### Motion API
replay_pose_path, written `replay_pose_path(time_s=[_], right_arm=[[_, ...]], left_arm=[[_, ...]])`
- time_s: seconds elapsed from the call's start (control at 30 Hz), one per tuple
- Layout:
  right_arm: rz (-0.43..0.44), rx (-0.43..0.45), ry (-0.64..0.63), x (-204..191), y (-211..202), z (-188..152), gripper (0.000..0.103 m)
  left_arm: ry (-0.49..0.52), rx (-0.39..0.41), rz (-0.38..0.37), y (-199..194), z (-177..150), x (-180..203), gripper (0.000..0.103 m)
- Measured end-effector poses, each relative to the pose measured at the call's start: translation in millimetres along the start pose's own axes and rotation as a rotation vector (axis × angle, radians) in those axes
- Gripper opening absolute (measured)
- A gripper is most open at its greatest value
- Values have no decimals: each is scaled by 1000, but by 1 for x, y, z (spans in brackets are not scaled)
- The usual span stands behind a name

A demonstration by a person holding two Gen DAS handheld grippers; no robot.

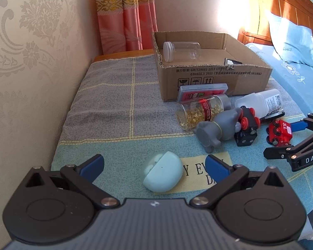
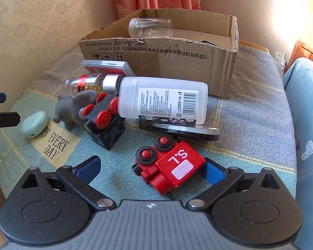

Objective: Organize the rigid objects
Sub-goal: 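Move the left tool back to the pale blue round case, then grasp the blue case with the left tool while the right tool grasps the red train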

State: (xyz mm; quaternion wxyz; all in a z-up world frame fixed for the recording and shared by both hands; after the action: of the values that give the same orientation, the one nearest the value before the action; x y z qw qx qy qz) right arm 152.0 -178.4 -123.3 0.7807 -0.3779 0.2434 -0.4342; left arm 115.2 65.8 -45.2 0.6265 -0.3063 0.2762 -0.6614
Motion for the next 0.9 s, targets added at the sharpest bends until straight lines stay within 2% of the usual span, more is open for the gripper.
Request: replay_pose_path(time_s=[0.1,0.37,0.5,0.9], right_arm=[[21,-6,-31,-11,-4,-5,103],[-42,-5,-91,-25,-4,-10,103],[-64,-7,-108,-28,-4,-12,103],[-88,-3,-116,-29,0,-9,103]], left_arm=[[9,-12,5,3,-6,0,102],[-4,-88,-13,33,-23,-4,102],[-31,-120,14,47,-28,-14,102],[-53,-85,14,69,-7,-28,103]])
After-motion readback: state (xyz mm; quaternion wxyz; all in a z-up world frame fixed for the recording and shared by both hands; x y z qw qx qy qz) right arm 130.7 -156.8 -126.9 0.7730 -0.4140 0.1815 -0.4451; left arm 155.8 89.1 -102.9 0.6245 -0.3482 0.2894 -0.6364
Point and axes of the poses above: each gripper's, at about its wrist camera, not at the fingertips, and y roughly the way its jaws point, x to its right, z to its top, the point moved 3 cm from there along y, roughly the way its jaws point, and after that the axes turned 9 degrees about -y, right-handed, at the moved point
